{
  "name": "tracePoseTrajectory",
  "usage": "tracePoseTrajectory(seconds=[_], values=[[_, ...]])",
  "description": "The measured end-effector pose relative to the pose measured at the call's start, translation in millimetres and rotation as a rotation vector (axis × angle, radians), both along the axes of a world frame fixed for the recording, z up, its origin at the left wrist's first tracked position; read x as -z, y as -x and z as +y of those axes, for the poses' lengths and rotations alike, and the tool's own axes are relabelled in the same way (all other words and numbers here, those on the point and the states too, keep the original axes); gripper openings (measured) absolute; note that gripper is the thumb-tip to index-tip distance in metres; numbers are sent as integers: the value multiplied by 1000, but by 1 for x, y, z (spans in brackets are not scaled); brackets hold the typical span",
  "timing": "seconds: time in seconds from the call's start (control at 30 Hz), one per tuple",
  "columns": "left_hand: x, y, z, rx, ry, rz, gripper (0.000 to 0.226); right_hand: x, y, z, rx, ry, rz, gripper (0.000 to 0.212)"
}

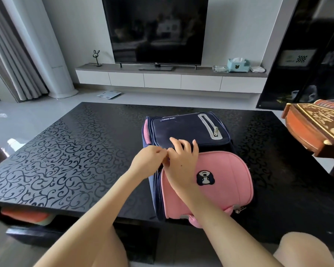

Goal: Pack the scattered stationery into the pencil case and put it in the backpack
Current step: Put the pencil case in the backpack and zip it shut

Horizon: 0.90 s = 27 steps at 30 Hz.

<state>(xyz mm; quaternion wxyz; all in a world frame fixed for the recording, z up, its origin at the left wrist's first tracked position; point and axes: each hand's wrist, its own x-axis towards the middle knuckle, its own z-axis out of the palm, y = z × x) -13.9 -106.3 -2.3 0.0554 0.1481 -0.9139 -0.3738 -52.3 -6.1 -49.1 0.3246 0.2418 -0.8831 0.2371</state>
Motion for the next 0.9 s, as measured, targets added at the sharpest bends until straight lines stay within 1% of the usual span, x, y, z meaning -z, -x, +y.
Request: tracePoseTrajectory(seconds=[0.03,0.07,0.1,0.13,0.17,0.2,0.23,0.27,0.3,0.33,0.4,0.43,0.5,0.6,0.67,0.73,0.8,0.9], values=[[0,-1,-5,-4,-11,48,29,2,-1,1,3,-13,-11,29],[2,-2,-10,-22,67,118,21,4,-2,1,3,-21,-21,31],[4,-3,-15,-23,235,195,14,5,-3,2,5,-18,-28,32],[10,-2,-20,26,406,263,25,6,-4,3,-1,-7,-34,31],[16,1,-23,126,530,310,42,7,-6,4,-17,8,-39,27],[22,5,-25,248,595,313,53,7,-7,5,-39,27,-37,20],[25,9,-24,342,613,295,59,8,-8,7,-62,40,-27,14],[26,12,-22,404,623,265,60,9,-9,9,-80,43,-10,11],[26,15,-22,452,658,266,57,10,-11,13,-96,35,6,12],[27,18,-22,493,726,307,52,12,-12,19,-109,15,25,15],[28,19,-19,552,876,417,40,15,-14,33,-126,-40,65,16],[31,19,-18,568,917,484,36,16,-15,41,-133,-56,86,14],[35,18,-13,592,953,541,40,20,-16,53,-139,-53,121,11],[43,20,-15,612,935,665,32,22,-18,71,-117,5,140,22],[44,21,-18,628,900,687,54,21,-17,82,-94,71,131,27],[44,23,-20,632,884,698,66,21,-14,92,-70,113,120,29],[45,25,-22,637,881,701,68,20,-5,106,-8,164,80,34],[53,26,-36,654,848,664,68,20,23,142,180,262,-23,36]])
